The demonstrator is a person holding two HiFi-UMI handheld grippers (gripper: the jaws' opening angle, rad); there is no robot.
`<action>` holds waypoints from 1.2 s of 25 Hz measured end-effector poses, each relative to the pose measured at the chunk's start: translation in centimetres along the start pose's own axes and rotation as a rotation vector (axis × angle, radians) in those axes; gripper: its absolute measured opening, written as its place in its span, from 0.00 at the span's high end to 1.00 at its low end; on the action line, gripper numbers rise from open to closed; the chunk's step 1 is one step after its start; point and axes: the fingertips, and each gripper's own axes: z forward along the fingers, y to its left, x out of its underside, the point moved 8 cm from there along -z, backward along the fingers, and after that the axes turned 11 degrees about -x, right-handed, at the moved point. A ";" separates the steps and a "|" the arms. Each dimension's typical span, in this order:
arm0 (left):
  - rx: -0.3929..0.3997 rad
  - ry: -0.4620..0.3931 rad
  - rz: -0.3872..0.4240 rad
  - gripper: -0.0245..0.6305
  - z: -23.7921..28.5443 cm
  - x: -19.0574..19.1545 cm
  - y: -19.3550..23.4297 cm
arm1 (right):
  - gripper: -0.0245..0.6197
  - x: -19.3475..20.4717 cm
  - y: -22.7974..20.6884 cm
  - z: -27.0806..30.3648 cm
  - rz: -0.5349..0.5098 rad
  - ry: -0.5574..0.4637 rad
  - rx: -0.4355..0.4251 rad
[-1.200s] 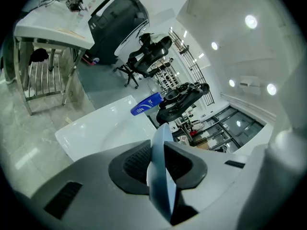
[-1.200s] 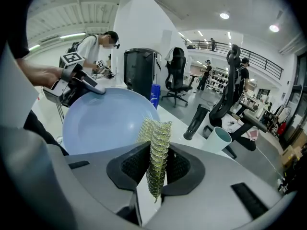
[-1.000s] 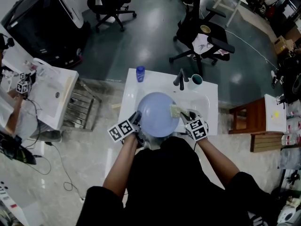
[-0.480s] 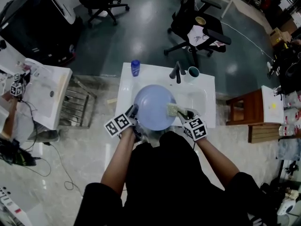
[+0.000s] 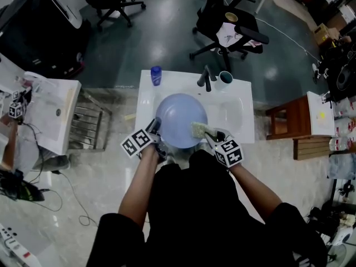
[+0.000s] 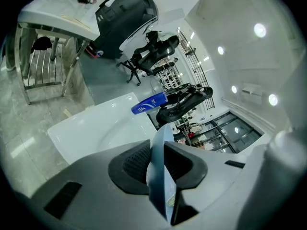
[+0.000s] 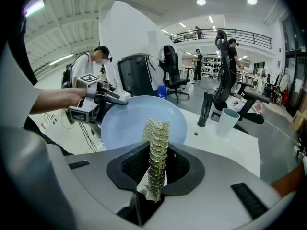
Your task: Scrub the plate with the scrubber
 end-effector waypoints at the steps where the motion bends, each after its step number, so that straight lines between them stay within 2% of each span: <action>1: 0.000 -0.001 -0.002 0.85 0.0 -0.1 0.1 | 0.87 0.0 0.3 0.1 0.001 -0.003 -0.006; 10: -0.007 -0.016 -0.018 0.85 -0.2 0.0 0.2 | 0.87 -0.2 2.5 0.8 0.032 -0.032 -0.055; 21: -0.013 -0.038 -0.053 0.85 -1.2 0.2 0.1 | 0.87 -1.9 4.4 2.5 0.076 -0.068 -0.154; 30: -0.015 -0.026 -0.026 0.85 -1.6 1.4 -0.5 | 0.87 -3.5 5.7 4.0 0.085 -0.091 -0.209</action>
